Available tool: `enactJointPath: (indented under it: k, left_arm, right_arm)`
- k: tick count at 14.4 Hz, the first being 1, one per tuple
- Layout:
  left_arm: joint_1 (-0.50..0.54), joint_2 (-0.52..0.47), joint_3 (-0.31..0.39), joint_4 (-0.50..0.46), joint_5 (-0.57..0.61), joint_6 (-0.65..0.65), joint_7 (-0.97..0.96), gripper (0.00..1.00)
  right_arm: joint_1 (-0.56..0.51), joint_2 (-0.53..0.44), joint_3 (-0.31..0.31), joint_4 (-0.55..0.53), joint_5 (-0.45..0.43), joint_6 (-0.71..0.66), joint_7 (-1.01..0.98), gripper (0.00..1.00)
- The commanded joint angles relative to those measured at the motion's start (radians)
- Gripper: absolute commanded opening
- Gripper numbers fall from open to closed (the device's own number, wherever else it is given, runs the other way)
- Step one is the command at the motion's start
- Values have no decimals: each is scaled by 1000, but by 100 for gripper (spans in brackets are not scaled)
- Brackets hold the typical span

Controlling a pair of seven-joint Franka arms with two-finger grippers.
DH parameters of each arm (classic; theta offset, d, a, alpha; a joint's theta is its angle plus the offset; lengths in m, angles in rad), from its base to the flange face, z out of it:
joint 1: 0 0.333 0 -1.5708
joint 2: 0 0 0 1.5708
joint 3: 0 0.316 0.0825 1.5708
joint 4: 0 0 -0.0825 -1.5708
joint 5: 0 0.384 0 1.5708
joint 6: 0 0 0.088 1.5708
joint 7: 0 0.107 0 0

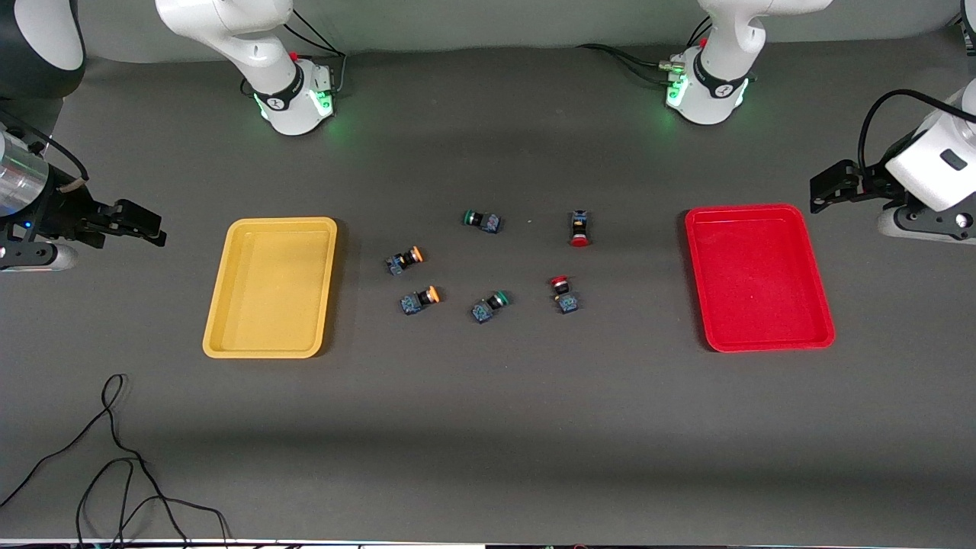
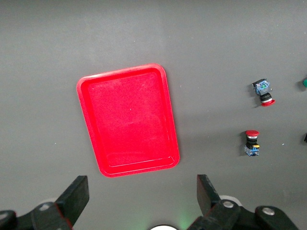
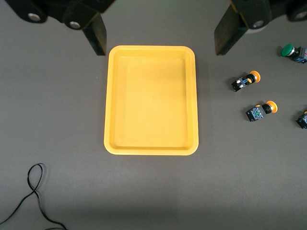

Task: Place red and yellow buttons in trays
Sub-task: 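Move the right gripper to an orange button while the left gripper reaches a red button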

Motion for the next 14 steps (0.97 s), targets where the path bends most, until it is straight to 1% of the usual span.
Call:
enactJointPath:
  k: [1, 3, 5, 6, 8, 10, 12, 14]
  left_arm:
    - [-10, -32, 9, -28, 1, 8, 6, 100]
    - [-10, -32, 9, -28, 1, 8, 6, 100]
    - [-10, -32, 9, -28, 1, 8, 6, 100]
    - [-10, -32, 9, -28, 1, 8, 6, 100]
    - [-10, -33, 9, -28, 1, 8, 6, 100]
    - [-10, -38, 9, -46, 1, 18, -1, 100]
    - [-13, -66, 8, -98, -1, 49, -8, 100]
    - [-40, -137, -2, -233, -5, 139, -65, 100]
  right_arm:
    - [0, 13, -7, 25, 21, -14, -21, 100]
    - [9, 22, 1, 26, 23, -6, -6, 100]
    - [39, 89, 8, 24, 32, -10, -16, 100]
    - [55, 95, 7, 19, 49, -4, -12, 100]
    - [99, 141, 8, 10, 69, 37, -2, 100]
    - [130, 186, 8, -33, 112, 109, 68, 100]
    - [193, 235, 8, -53, 117, 140, 225, 100]
    - [260, 289, 8, -80, 117, 190, 443, 100]
